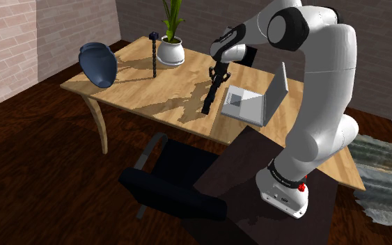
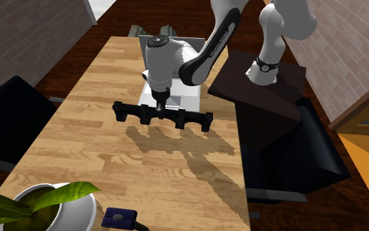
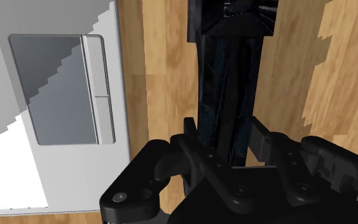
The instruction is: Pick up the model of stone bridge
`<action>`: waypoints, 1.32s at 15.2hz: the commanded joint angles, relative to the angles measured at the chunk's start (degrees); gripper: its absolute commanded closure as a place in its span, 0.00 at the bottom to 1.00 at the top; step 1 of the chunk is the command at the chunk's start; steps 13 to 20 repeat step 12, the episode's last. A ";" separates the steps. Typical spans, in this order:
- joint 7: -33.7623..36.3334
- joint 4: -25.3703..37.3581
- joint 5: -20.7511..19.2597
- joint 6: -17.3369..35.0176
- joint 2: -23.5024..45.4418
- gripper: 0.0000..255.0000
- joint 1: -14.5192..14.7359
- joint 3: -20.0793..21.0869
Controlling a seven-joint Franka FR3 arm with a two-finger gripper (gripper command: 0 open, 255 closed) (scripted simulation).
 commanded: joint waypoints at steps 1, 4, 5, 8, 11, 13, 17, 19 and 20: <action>0.12 0.08 -0.22 -1.04 -1.06 1.00 0.11 -0.18; 0.33 0.23 -0.57 -2.69 -2.57 1.00 0.29 -0.43; 0.40 0.30 -0.68 -3.25 -3.06 1.00 0.35 -0.51; 0.61 0.61 -1.03 -4.95 -4.48 1.00 0.51 -0.74; 0.76 0.88 -1.27 -6.20 -5.46 1.00 0.61 -0.89; 0.76 0.89 -1.27 -6.20 -5.46 1.00 0.61 -0.89; 0.76 0.89 -1.27 -6.20 -5.46 1.00 0.61 -0.89; 0.76 0.89 -1.27 -6.20 -5.46 1.00 0.61 -0.89; 0.76 0.89 -1.27 -6.20 -5.46 1.00 0.61 -0.89</action>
